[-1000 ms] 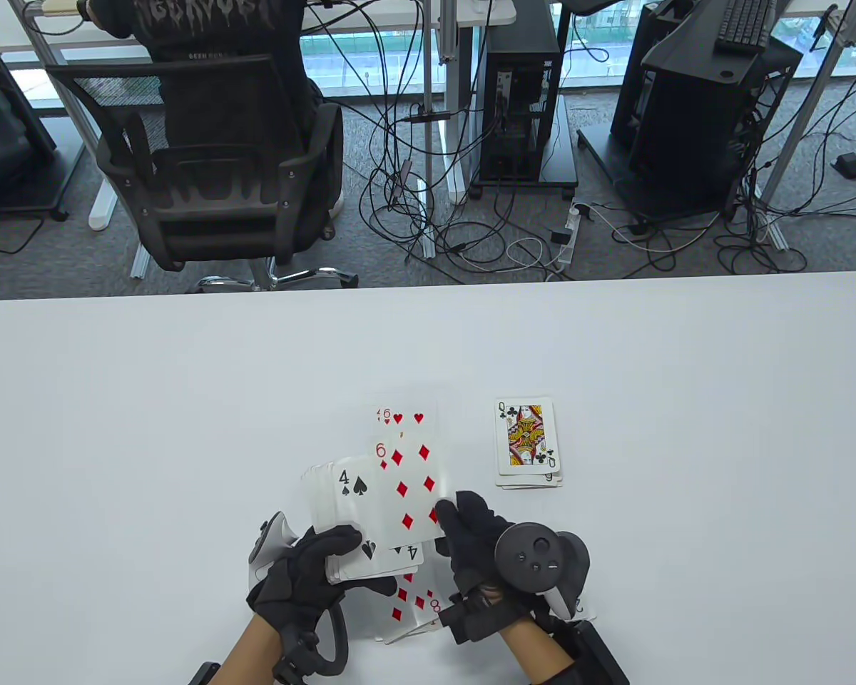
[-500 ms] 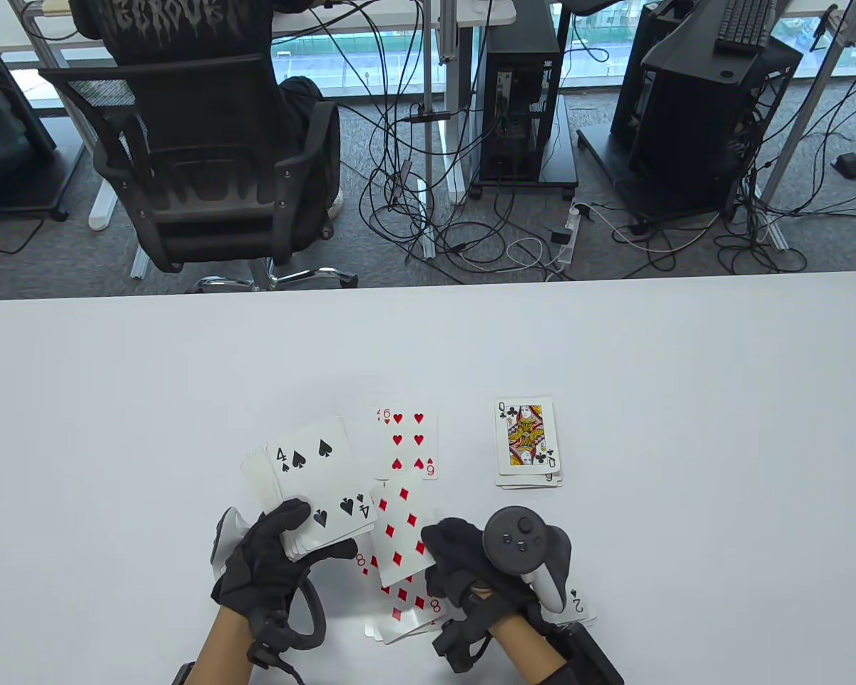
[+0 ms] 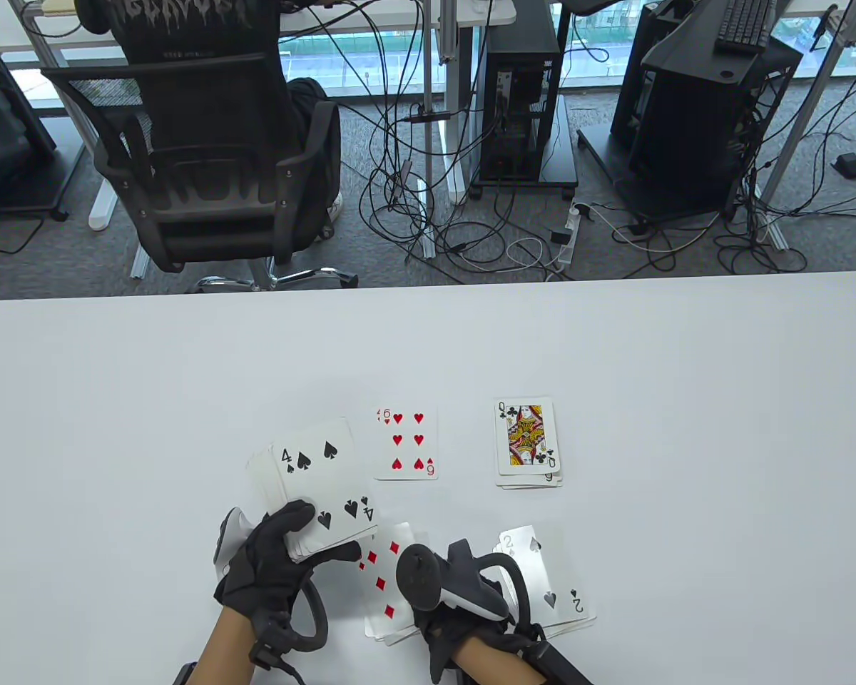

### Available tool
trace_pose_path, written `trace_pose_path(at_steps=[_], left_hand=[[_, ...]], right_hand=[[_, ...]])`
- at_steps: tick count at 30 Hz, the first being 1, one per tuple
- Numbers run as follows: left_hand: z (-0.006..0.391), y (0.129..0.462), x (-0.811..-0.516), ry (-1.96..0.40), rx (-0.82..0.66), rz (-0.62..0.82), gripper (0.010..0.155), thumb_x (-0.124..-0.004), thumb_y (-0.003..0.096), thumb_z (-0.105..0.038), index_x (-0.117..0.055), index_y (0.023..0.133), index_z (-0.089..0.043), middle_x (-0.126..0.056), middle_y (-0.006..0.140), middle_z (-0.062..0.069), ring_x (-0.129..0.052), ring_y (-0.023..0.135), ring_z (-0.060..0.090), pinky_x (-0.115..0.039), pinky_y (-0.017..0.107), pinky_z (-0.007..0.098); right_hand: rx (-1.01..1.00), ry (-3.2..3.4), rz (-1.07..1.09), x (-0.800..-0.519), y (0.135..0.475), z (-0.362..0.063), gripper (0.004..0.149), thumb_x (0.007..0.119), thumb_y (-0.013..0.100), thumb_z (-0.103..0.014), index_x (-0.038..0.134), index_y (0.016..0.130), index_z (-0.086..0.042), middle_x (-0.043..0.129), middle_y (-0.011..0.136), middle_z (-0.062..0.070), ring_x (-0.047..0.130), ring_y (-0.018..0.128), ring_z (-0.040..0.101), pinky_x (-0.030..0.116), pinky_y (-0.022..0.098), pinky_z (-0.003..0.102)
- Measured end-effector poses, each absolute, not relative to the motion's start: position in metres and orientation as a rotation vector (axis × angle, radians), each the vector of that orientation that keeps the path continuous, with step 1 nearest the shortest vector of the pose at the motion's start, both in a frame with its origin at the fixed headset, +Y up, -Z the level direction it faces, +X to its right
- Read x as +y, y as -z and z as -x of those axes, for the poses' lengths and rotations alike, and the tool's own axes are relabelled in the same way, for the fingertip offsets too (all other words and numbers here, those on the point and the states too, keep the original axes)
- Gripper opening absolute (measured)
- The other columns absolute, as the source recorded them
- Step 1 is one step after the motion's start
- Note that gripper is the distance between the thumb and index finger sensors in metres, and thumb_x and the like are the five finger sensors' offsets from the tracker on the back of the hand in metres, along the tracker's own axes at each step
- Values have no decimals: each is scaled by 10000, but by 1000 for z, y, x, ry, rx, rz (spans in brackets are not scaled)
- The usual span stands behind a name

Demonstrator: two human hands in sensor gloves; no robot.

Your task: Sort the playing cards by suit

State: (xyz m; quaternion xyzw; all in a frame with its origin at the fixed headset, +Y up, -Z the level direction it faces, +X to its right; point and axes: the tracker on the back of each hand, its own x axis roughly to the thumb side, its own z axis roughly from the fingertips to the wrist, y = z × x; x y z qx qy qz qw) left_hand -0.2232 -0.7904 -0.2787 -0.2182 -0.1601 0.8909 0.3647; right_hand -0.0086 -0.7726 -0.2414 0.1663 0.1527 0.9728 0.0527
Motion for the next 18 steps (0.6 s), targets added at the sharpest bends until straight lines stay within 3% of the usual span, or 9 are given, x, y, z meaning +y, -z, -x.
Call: trace_pose_path(at_steps=[12,18], left_hand=[[218,277,-794,-2262,-416,601,583,-687,633,-436,-347,1100,-361,-495,1162,13,-701,1026,355,-809,587,468],[211,276,-796,-2239,-422,639,582,-688,633,-434,-349,1101,-360,-495,1162,13,-699,1026,358,-808,586,470]], right_hand=[[492,-2971,-507,-768,242,8,488,661,560,-302,786,620,166,926,246,33,983,167,221,873,133,414],[162,-2750,-441,-739,247,-14,502,651,556,-304,767,683,167,933,311,65,985,235,260,868,188,442]])
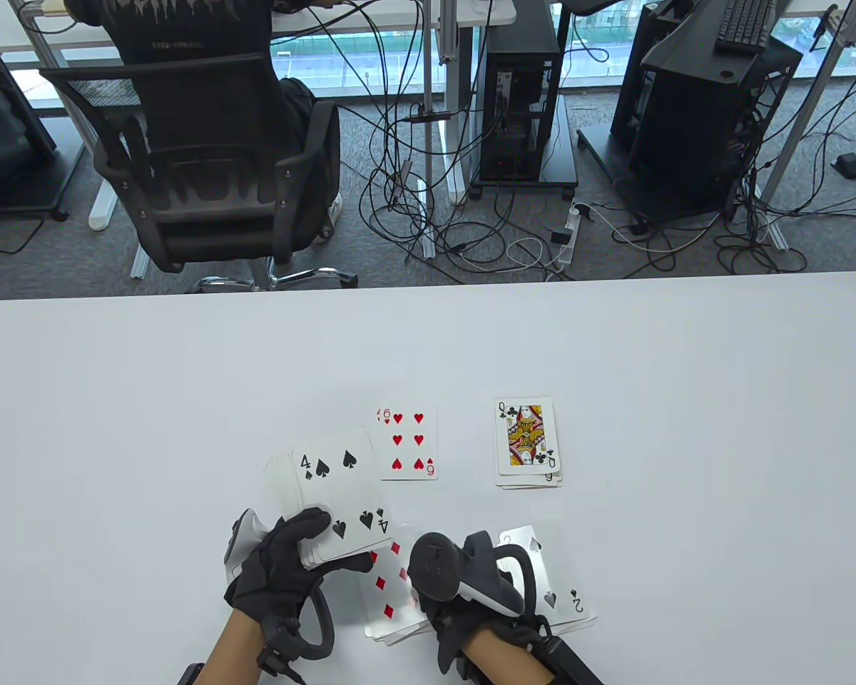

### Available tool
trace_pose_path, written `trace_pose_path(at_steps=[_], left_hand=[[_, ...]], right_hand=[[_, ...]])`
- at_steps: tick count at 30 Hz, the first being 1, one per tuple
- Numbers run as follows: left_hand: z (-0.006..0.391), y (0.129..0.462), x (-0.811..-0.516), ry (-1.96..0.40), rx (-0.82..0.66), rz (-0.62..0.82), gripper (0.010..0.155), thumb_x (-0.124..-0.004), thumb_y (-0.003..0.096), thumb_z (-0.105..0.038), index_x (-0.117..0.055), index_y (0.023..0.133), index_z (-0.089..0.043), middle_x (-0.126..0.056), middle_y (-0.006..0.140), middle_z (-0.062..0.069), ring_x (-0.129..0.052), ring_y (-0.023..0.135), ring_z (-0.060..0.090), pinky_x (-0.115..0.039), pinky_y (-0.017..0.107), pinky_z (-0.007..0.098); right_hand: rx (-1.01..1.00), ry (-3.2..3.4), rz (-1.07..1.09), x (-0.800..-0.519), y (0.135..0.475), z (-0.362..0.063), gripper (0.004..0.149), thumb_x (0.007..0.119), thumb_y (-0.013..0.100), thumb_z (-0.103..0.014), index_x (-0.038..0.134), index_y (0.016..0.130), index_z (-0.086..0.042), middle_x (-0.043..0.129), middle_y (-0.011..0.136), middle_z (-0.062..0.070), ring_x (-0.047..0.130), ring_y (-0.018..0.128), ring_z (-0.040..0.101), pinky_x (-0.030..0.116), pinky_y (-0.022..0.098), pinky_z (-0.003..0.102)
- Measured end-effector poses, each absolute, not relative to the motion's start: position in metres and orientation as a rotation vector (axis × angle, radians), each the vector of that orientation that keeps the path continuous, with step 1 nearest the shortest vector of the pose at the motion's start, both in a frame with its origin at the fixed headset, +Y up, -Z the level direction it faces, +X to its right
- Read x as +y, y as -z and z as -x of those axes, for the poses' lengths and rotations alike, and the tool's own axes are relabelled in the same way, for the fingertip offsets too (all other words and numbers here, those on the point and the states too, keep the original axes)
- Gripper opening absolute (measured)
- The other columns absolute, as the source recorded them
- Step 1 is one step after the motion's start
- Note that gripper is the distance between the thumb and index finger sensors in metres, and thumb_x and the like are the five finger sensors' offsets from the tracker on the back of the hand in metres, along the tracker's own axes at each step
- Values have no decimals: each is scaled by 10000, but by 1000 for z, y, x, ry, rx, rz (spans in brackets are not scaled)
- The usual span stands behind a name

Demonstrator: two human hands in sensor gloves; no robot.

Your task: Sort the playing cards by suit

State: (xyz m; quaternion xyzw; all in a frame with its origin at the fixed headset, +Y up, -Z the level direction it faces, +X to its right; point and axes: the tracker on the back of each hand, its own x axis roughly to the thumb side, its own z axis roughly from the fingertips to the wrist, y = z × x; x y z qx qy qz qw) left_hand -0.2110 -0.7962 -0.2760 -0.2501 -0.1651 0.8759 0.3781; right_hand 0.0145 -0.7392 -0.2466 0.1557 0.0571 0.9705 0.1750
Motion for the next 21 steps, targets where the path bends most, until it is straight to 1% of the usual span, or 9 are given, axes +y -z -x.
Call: trace_pose_path(at_steps=[2,4,5,7,11,13,15,18,21], left_hand=[[208,275,-798,-2228,-421,656,583,-689,633,-433,-349,1100,-359,-497,1161,14,-700,1025,358,-808,586,471],[205,274,-798,-2220,-423,669,583,-690,632,-433,-350,1100,-359,-497,1162,15,-700,1025,359,-808,586,470],[204,274,-799,-2215,-425,676,582,-690,632,-432,-351,1100,-360,-498,1161,14,-700,1025,358,-809,586,470],[201,273,-799,-2202,-429,692,582,-691,633,-432,-352,1101,-357,-497,1162,16,-701,1024,361,-808,585,472],[193,271,-802,-2169,-436,734,583,-693,631,-430,-355,1100,-357,-499,1161,17,-700,1024,362,-807,584,474],[189,269,-803,-2153,-439,759,583,-693,631,-429,-353,1100,-357,-497,1161,17,-698,1025,363,-805,586,475],[185,268,-804,-2139,-441,781,583,-694,631,-428,-354,1100,-357,-497,1161,18,-697,1024,365,-805,585,477],[182,267,-806,-2128,-447,800,584,-695,630,-426,-355,1100,-356,-495,1161,20,-695,1025,366,-803,586,479],[181,266,-805,-2124,-453,806,584,-697,629,-425,-357,1099,-356,-498,1161,21,-696,1024,367,-803,585,480]], right_hand=[[0,-2643,-442,-727,248,-24,503,635,561,-302,742,720,163,933,363,81,983,293,277,866,230,455],[-72,-2552,-464,-720,249,-30,500,623,564,-296,725,745,158,936,408,92,984,337,292,869,262,463],[-90,-2477,-487,-717,249,-33,498,620,564,-291,715,759,157,936,432,103,982,363,306,867,279,472],[-113,-2359,-460,-713,249,-38,493,607,570,-282,694,781,155,930,466,110,977,396,315,864,303,479],[-150,-2214,-459,-712,247,-40,518,570,586,-292,632,833,159,900,544,136,947,472,348,840,357,502],[-155,-2241,-484,-713,246,-39,588,579,585,-346,589,860,174,878,586,154,927,509,368,828,380,514],[-138,-2298,-537,-715,244,-34,736,616,564,-446,476,916,186,810,681,193,868,594,414,790,435,544],[-155,-2352,-574,-717,241,-28,872,655,525,-509,357,937,199,729,755,218,804,656,453,751,475,574],[-187,-2401,-580,-716,238,-24,877,685,506,-509,363,925,191,725,738,190,807,653,434,753,478,565]])
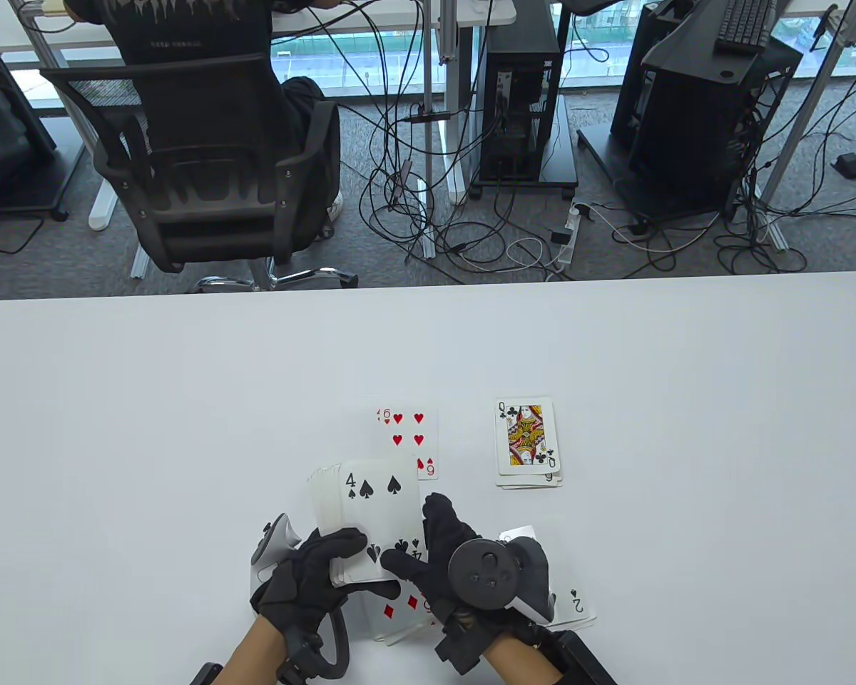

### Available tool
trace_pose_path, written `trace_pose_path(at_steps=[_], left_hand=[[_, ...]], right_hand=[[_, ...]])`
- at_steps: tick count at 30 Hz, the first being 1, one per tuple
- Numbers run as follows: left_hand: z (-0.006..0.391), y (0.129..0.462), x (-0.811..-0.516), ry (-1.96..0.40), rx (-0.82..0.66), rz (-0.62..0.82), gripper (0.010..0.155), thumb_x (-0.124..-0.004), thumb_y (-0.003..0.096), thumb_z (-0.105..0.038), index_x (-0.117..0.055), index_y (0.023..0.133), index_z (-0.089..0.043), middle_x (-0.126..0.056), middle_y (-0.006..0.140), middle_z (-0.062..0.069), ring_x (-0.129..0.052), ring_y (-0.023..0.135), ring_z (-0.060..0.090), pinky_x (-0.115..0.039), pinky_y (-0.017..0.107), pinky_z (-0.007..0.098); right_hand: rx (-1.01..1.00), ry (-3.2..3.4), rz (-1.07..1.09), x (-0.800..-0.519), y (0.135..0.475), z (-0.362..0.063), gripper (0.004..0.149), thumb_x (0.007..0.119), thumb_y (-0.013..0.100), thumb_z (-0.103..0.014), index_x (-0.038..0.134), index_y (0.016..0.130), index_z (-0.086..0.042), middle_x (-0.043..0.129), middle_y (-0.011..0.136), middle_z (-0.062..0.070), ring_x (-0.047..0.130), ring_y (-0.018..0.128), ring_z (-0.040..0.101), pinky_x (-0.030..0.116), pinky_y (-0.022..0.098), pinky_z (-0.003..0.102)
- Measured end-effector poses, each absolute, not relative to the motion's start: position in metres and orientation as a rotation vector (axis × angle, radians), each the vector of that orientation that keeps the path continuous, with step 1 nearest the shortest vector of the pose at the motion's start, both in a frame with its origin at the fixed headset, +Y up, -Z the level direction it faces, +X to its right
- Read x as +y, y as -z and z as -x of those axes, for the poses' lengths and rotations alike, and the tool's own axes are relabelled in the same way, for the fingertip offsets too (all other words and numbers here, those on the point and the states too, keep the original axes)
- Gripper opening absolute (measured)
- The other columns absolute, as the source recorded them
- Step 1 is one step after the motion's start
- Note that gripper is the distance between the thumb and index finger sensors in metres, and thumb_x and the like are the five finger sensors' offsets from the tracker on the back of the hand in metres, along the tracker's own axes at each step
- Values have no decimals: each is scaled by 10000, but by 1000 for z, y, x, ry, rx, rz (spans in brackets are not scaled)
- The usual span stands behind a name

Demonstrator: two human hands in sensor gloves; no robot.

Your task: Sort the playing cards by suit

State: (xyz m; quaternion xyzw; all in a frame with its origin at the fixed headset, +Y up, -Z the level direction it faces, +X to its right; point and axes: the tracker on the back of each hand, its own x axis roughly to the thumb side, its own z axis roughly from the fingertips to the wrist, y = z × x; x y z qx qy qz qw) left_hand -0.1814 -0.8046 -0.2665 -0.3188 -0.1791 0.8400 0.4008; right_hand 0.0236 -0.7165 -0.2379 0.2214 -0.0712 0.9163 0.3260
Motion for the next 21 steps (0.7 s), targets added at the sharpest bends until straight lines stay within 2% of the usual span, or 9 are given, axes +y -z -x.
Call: trace_pose_path(at_steps=[5,11,21], left_hand=[[182,266,-804,-2102,-467,809,586,-700,626,-427,-362,1100,-357,-500,1161,18,-707,1014,366,-797,585,486],[182,266,-803,-2104,-483,813,590,-707,623,-420,-366,1099,-355,-501,1161,21,-705,1013,371,-796,585,490],[184,266,-802,-2126,-456,789,583,-699,626,-412,-361,1098,-357,-497,1161,19,-696,1024,366,-798,588,487]], right_hand=[[-210,-2329,-518,-718,239,-27,731,726,496,-448,509,860,148,809,612,114,894,549,334,818,411,496],[-282,-2281,-472,-715,240,-33,526,709,523,-344,650,787,108,896,511,77,967,447,273,869,349,452],[-303,-2309,-396,-714,253,-48,420,624,561,-266,712,740,104,928,439,45,993,377,244,886,303,431]])
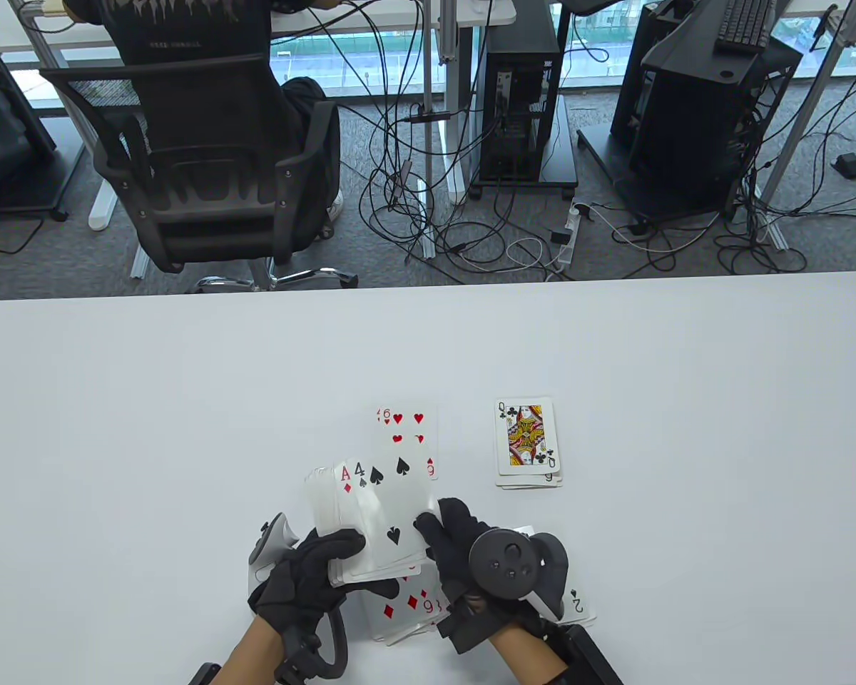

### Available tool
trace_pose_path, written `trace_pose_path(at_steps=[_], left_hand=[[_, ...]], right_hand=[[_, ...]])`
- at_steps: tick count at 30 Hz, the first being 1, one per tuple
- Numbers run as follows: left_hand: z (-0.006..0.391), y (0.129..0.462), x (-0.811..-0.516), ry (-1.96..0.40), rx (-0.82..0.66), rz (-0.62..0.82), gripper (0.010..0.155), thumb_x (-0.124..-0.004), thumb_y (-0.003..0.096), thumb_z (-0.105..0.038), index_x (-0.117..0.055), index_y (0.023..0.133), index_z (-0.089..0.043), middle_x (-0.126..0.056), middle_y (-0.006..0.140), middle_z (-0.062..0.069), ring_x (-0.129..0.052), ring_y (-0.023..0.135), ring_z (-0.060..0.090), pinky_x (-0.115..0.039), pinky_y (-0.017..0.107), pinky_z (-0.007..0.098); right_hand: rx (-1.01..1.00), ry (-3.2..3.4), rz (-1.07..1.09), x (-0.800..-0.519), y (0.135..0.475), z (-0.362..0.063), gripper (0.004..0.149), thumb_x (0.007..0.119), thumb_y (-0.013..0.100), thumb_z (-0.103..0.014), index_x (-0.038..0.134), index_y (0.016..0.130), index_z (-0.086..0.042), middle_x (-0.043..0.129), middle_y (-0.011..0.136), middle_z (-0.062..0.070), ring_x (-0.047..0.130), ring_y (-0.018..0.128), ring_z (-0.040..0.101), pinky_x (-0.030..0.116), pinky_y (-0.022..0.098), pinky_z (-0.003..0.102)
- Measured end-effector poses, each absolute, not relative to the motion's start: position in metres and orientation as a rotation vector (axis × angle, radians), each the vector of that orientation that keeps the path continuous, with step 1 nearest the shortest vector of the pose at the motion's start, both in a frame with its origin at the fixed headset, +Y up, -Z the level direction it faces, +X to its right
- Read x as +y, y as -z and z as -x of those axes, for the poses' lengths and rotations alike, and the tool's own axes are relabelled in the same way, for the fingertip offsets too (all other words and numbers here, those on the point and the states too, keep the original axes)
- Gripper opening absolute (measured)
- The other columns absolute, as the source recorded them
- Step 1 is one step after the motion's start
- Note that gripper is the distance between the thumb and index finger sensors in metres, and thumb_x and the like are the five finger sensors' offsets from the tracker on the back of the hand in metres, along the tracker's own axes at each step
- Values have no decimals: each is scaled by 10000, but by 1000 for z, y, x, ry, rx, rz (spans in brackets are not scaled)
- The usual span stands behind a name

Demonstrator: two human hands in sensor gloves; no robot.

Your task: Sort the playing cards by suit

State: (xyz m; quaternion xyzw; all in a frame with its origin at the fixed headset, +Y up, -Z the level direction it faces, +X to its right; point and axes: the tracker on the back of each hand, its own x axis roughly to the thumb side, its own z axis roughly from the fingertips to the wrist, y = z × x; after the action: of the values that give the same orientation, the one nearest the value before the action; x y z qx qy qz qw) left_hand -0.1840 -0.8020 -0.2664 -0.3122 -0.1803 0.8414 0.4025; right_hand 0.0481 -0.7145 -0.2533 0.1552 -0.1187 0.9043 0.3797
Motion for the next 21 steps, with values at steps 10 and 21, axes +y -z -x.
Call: trace_pose_path(at_steps=[10,21], left_hand=[[184,266,-800,-2182,-449,777,581,-694,628,-417,-358,1098,-355,-500,1159,20,-702,1022,362,-805,584,479],[187,266,-800,-2215,-410,756,582,-691,629,-420,-353,1098,-357,-498,1160,17,-699,1024,360,-805,586,477]], right_hand=[[-216,-2146,-307,-691,269,-99,388,645,545,-221,768,676,123,936,328,26,1003,249,210,894,207,407],[227,-2474,-4,-730,247,-169,397,674,535,-205,785,656,156,941,278,47,998,191,232,883,157,424]])
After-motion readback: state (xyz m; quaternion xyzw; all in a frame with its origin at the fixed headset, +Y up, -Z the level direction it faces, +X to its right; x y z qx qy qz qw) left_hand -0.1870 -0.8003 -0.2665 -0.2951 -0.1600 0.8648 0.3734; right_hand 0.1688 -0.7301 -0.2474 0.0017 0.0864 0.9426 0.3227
